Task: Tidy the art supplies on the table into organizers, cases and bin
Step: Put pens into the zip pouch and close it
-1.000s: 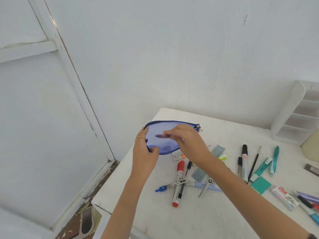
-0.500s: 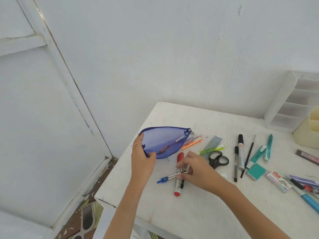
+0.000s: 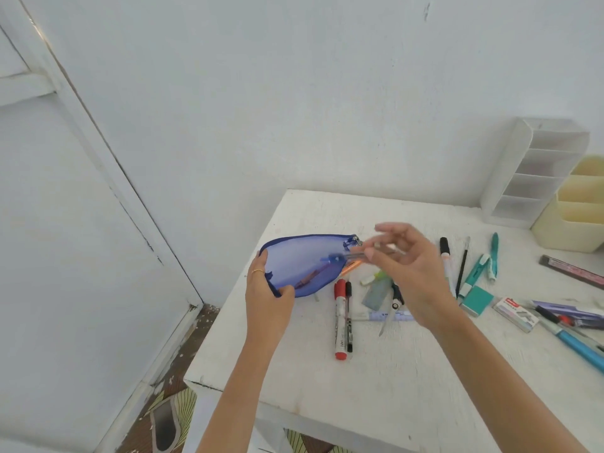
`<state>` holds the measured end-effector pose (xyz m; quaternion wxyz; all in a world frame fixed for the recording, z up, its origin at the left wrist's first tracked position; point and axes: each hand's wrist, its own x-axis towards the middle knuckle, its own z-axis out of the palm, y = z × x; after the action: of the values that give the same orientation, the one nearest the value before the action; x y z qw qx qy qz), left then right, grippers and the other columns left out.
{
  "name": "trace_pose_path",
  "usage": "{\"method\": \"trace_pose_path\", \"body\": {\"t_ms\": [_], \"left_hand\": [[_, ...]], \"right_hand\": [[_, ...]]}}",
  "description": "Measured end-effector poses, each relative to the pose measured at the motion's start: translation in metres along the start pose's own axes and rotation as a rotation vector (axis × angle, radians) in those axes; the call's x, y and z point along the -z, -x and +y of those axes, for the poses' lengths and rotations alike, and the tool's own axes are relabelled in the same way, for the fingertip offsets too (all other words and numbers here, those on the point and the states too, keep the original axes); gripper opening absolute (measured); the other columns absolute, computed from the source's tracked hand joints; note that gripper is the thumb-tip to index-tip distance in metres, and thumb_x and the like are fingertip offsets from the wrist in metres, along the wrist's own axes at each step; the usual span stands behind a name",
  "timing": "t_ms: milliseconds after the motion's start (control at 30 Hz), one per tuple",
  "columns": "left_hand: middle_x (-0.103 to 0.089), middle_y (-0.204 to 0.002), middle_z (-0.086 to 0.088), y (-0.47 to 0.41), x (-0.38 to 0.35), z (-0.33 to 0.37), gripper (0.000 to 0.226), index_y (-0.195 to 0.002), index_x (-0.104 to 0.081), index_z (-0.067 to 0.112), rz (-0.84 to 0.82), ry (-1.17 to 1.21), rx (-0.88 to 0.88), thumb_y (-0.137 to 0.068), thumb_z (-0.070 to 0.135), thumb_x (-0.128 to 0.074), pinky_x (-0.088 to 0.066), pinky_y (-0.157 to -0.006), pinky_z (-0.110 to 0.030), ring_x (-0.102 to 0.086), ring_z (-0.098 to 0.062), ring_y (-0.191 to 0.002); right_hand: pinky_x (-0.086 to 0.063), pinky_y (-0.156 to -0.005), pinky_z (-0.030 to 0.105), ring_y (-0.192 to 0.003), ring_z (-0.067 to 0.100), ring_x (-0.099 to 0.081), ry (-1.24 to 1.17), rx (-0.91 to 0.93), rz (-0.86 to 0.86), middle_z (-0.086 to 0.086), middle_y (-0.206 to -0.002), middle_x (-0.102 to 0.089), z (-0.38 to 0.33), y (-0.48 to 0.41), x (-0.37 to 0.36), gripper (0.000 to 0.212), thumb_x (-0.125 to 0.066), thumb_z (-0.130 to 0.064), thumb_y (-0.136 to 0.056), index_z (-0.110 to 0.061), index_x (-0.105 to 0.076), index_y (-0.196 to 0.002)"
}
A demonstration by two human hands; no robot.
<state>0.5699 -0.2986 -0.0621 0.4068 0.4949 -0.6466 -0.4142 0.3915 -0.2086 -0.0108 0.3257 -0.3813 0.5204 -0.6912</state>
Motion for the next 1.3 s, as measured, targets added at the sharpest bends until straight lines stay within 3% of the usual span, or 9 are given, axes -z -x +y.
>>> {"method": "trace_pose_path", "body": {"t_ms": [100, 267, 433, 567, 767, 833, 1000, 1167, 1300], "left_hand": [[-0.039, -0.139, 0.001, 0.000, -0.003, 0.006, 0.067, -0.142, -0.032, 0.015, -0.020, 0.006, -0.027, -0.083, -0.006, -0.056, -0.034, -0.084, -0.011, -0.039, -0.005, -0.112], [-0.041, -0.133, 0.004, 0.003, -0.014, 0.019, 0.064, -0.139, -0.034, 0.013, -0.098, 0.023, -0.063, -0.082, -0.007, -0.057, -0.031, -0.088, -0.009, -0.038, -0.004, -0.114], [-0.044, -0.129, 0.003, 0.006, -0.022, 0.019, 0.064, -0.138, -0.036, 0.012, -0.129, 0.058, -0.070, -0.082, -0.008, -0.058, -0.034, -0.076, 0.006, -0.043, -0.007, -0.113], [-0.041, -0.125, 0.006, 0.003, -0.018, 0.014, 0.063, -0.139, -0.035, 0.012, -0.106, 0.064, -0.035, -0.083, -0.007, -0.056, -0.034, -0.074, 0.003, -0.042, -0.007, -0.111], [-0.045, -0.134, 0.001, -0.012, -0.007, 0.008, 0.063, -0.141, -0.036, 0.015, -0.046, 0.084, -0.025, -0.085, -0.005, -0.056, -0.039, -0.078, -0.003, -0.045, -0.011, -0.118], [-0.046, -0.136, -0.002, -0.016, -0.006, 0.005, 0.062, -0.141, -0.036, 0.015, -0.028, 0.088, -0.023, -0.085, -0.004, -0.056, -0.042, -0.075, -0.005, -0.046, -0.014, -0.121], [-0.046, -0.135, -0.002, -0.021, -0.010, 0.003, 0.062, -0.140, -0.037, 0.018, -0.019, 0.098, -0.017, -0.085, -0.004, -0.056, -0.041, -0.080, -0.010, -0.048, -0.014, -0.119], [-0.044, -0.136, -0.001, -0.020, -0.011, 0.003, 0.063, -0.141, -0.035, 0.016, -0.019, 0.095, 0.004, -0.086, -0.005, -0.056, -0.038, -0.066, 0.004, -0.044, -0.008, -0.114], [-0.045, -0.136, -0.003, -0.023, -0.010, 0.001, 0.063, -0.141, -0.036, 0.016, -0.021, 0.106, 0.007, -0.085, -0.006, -0.055, -0.040, -0.066, 0.003, -0.046, -0.012, -0.117]], "right_hand": [[-0.055, -0.078, 0.024, -0.083, 0.018, -0.070, 0.157, 0.234, 0.053, 0.007, -0.088, -0.071, -0.017, -0.010, -0.013, 0.025, -0.065, 0.009, -0.081, -0.004, -0.058, -0.102], [-0.040, -0.069, 0.027, -0.082, 0.020, -0.051, 1.091, 0.734, -0.263, 0.006, -0.090, -0.062, 0.002, -0.024, -0.030, 0.051, -0.051, 0.021, -0.069, -0.007, -0.061, -0.110], [-0.049, -0.085, 0.032, -0.106, 0.020, -0.053, 0.982, 0.363, -0.501, 0.010, -0.120, -0.052, 0.025, -0.024, -0.032, 0.066, -0.048, 0.024, -0.077, -0.013, -0.048, -0.132], [-0.048, -0.075, 0.012, -0.082, 0.008, -0.063, 0.699, 0.406, -0.147, -0.004, -0.089, -0.064, 0.011, -0.020, -0.013, 0.042, -0.046, 0.019, -0.079, -0.011, -0.067, -0.099], [-0.042, -0.052, 0.012, -0.066, 0.024, -0.061, 0.634, -0.025, 0.472, 0.003, -0.075, -0.061, 0.017, -0.036, 0.023, 0.021, -0.049, 0.006, -0.086, -0.008, -0.064, -0.093], [-0.043, -0.051, 0.017, -0.063, 0.018, -0.056, 0.759, -0.155, 0.413, 0.005, -0.079, -0.059, 0.034, -0.039, 0.028, 0.017, -0.052, -0.003, -0.088, -0.004, -0.058, -0.104], [-0.049, -0.080, 0.037, -0.104, 0.030, -0.054, 0.963, -0.386, 0.295, 0.016, -0.122, -0.043, 0.070, -0.046, 0.016, 0.057, -0.070, -0.027, -0.083, -0.006, -0.039, -0.125], [-0.048, -0.084, 0.042, -0.112, 0.037, -0.048, 0.917, -0.528, 0.438, 0.021, -0.128, -0.035, 0.073, -0.054, 0.013, 0.072, -0.078, -0.020, -0.075, -0.006, -0.031, -0.128], [-0.050, -0.082, 0.039, -0.109, 0.035, -0.054, 0.865, -0.524, 0.461, 0.021, -0.114, -0.053, 0.070, -0.054, 0.020, 0.063, -0.080, -0.018, -0.073, 0.004, -0.043, -0.119]]}}
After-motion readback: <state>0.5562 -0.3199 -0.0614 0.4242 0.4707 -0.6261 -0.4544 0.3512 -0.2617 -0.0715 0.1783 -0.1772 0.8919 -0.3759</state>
